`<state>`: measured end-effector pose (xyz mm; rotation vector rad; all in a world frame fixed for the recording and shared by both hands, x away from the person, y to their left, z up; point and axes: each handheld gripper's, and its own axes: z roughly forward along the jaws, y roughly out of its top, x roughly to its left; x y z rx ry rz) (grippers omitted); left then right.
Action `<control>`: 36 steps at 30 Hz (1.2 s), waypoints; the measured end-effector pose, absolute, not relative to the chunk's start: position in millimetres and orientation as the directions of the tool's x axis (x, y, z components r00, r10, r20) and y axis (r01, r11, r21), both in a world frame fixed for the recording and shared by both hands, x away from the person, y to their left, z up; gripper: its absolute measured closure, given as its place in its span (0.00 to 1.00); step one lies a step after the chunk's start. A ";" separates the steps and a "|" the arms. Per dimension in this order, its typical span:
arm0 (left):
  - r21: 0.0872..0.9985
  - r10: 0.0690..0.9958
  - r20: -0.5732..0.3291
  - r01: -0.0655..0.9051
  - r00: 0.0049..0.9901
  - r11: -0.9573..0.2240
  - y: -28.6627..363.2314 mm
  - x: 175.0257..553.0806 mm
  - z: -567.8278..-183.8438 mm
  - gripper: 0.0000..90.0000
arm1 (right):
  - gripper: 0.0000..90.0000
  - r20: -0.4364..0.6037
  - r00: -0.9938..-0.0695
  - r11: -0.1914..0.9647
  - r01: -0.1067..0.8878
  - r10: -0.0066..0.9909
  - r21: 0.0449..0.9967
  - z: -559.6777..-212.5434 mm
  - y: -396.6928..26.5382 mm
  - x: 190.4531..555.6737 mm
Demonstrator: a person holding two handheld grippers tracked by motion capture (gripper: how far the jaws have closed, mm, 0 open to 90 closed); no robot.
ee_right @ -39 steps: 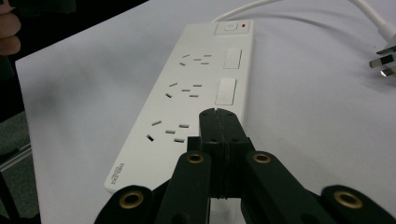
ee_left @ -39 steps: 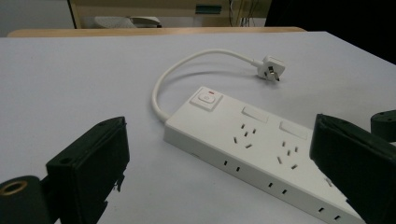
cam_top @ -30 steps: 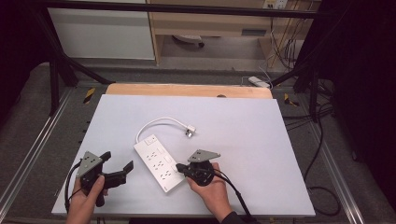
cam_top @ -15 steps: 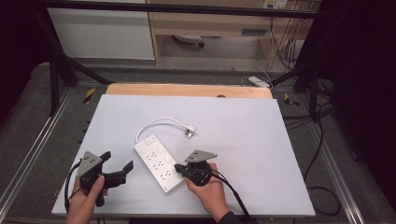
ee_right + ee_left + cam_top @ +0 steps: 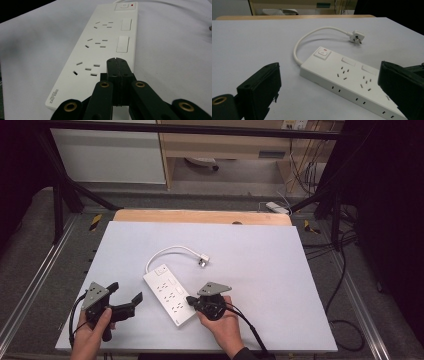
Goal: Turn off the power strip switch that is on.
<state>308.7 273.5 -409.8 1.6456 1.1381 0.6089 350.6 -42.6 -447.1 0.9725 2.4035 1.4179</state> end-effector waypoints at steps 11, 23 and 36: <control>0.919 0.894 -0.131 0.390 0.428 -0.052 273.5 308.6 -410.2 0.05 | 1.00 0.160 -0.765 0.312 0.432 0.624 0.846 -449.7 -42.8 348.6; 0.918 0.894 -0.126 0.391 0.431 -0.060 273.7 309.2 -410.3 0.05 | 1.00 0.155 -0.767 0.306 0.421 0.623 0.854 -451.8 -41.8 348.6; 0.919 0.895 -0.130 0.391 0.427 -0.053 274.2 309.4 -410.4 0.05 | 1.00 0.161 -0.768 0.293 0.417 0.620 0.860 -453.6 -42.5 348.1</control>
